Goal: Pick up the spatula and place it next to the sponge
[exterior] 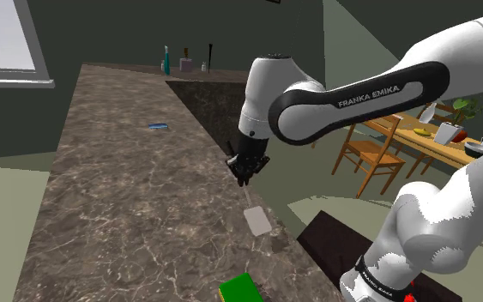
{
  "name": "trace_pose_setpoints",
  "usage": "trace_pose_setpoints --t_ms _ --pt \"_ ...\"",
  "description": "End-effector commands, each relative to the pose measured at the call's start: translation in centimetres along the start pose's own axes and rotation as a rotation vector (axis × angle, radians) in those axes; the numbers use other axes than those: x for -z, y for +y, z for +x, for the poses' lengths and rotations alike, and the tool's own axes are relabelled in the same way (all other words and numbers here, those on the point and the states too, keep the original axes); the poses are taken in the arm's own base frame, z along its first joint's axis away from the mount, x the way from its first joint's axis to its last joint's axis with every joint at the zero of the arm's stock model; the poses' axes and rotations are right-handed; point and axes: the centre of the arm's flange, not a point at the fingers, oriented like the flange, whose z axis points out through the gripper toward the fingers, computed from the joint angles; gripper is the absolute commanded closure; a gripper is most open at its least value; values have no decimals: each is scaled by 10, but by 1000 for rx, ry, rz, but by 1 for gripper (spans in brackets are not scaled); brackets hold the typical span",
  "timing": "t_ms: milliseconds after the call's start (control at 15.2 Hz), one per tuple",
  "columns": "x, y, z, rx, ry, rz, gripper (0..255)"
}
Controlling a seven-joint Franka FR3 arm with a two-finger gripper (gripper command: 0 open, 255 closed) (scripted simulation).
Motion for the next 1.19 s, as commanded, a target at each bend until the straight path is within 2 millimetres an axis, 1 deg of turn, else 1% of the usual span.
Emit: trace_pose_setpoints --t_ms 0,132,198,1122 --pt "2 6 -25 -1 0 0 255" --pt "4 10 -51 -1 0 0 255" --pt "4 11 -57 -1 0 0 255" --pt "-70 11 -62 -1 0 0 255"
